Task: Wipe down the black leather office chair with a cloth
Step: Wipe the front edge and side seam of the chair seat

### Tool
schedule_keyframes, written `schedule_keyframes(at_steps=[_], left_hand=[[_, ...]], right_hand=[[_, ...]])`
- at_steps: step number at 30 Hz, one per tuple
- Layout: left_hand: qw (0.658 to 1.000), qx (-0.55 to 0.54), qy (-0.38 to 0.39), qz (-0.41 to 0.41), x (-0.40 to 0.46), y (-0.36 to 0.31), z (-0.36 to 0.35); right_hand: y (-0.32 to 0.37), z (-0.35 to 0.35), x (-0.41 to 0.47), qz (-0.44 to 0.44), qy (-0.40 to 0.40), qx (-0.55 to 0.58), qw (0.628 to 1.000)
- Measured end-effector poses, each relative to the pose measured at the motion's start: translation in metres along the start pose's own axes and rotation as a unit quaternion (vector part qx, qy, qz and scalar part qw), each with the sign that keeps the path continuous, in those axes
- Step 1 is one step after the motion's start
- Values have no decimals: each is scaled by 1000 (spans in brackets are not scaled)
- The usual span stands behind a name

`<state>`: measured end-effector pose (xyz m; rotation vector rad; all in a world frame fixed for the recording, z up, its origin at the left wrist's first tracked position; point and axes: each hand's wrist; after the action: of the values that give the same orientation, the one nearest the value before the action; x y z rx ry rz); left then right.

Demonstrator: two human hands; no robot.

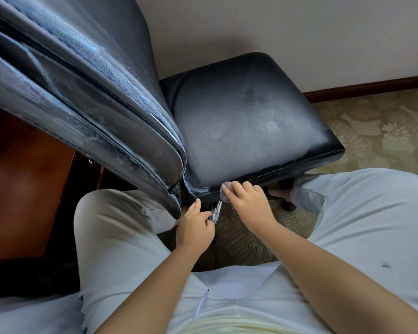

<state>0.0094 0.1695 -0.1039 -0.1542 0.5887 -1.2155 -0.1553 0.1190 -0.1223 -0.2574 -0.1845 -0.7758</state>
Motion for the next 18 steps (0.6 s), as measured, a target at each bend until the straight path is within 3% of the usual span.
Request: schedule_keyframes(at_steps=[3, 10, 18], left_hand=[[1000, -12, 8, 8, 0, 1, 4], [999, -28, 34, 7, -4, 0, 9], [998, -22, 50, 19, -2, 0, 10]], right_hand=[[21, 1, 18, 47, 11, 6, 999], [2, -3, 3, -2, 0, -24, 1000], [13, 1, 26, -2, -6, 26, 1000]])
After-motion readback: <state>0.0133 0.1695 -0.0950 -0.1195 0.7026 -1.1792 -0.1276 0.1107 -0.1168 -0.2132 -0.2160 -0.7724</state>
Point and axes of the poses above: each hand's wrist, its own x-axis towards the middle knuckle, its own z-axis out of the back of the hand, y = z × x, and after that the axes turned 13 degrees about z, right-handed
